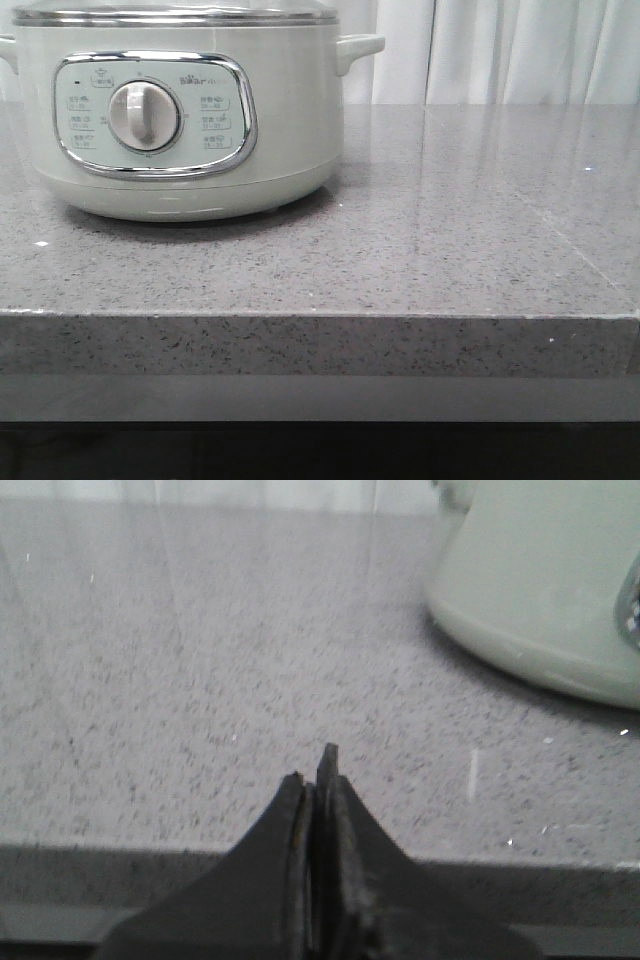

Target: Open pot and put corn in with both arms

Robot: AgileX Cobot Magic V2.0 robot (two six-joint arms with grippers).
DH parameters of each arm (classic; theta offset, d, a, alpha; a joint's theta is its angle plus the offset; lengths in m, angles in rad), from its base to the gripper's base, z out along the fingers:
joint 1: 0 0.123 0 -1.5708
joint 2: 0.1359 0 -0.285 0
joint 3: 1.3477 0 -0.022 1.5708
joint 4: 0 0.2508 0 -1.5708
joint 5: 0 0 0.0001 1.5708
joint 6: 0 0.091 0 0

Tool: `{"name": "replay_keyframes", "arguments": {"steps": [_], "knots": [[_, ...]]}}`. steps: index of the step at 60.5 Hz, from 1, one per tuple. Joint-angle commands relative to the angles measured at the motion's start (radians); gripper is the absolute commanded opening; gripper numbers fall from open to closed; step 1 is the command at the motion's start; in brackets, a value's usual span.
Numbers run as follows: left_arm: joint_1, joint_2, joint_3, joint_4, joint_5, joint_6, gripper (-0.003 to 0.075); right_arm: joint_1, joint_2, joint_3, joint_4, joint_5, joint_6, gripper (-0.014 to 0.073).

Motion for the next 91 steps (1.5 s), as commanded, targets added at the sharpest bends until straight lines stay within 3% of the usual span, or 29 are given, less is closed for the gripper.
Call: {"name": "replay_keyframes", "arguments": {"steps": [1, 81, 91], "knots": [[0.021, -0.026, -0.005, -0.029, -0.102, -0.013, -0.0018, -0.004, 0.008, -0.029, 0.003, -0.069, -0.008, -0.0068], [0.035, -0.026, 0.029, -0.053, -0.091, -0.013, -0.0018, -0.004, 0.008, -0.029, 0.003, -0.07, -0.008, -0.0068], [0.035, -0.026, 0.029, -0.053, -0.091, -0.013, -0.0018, -0.009, 0.002, 0.018, -0.01, -0.123, -0.004, -0.0068]]}}
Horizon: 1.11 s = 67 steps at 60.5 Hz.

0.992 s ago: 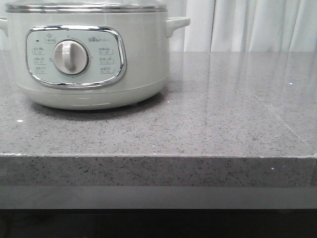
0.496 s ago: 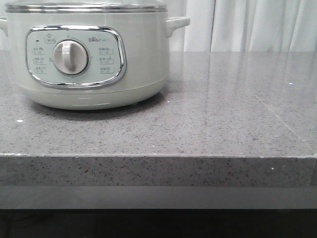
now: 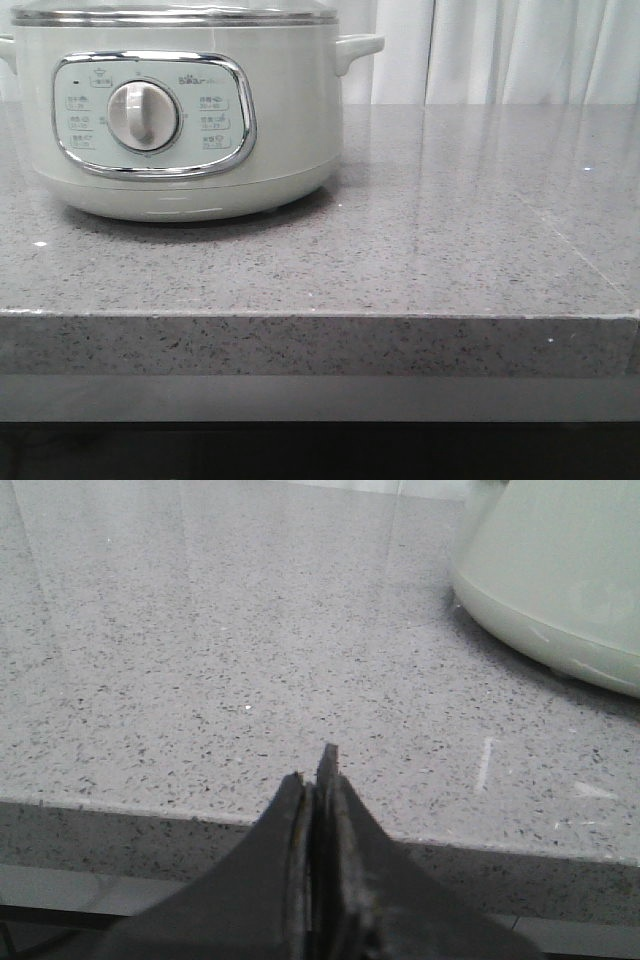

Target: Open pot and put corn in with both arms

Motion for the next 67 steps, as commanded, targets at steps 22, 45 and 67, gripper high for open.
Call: {"name": "replay_keyframes", "arguments": {"steps": [22, 45, 67], "knots": [[0.004, -0.026, 0.001, -0.01, -0.076, -0.011, -0.0018, -0.199, -0.163, 0.292, -0.086, -0.209, 0.102, -0.0068], [0.004, -0.025, 0.001, -0.01, -0.076, -0.011, -0.0018, -0.227, -0.197, 0.317, -0.086, -0.185, 0.102, -0.0068], [0.004, -0.025, 0.001, -0.01, -0.076, -0.011, -0.0018, -0.227, -0.197, 0.317, -0.086, -0.185, 0.102, -0.0068]]}}
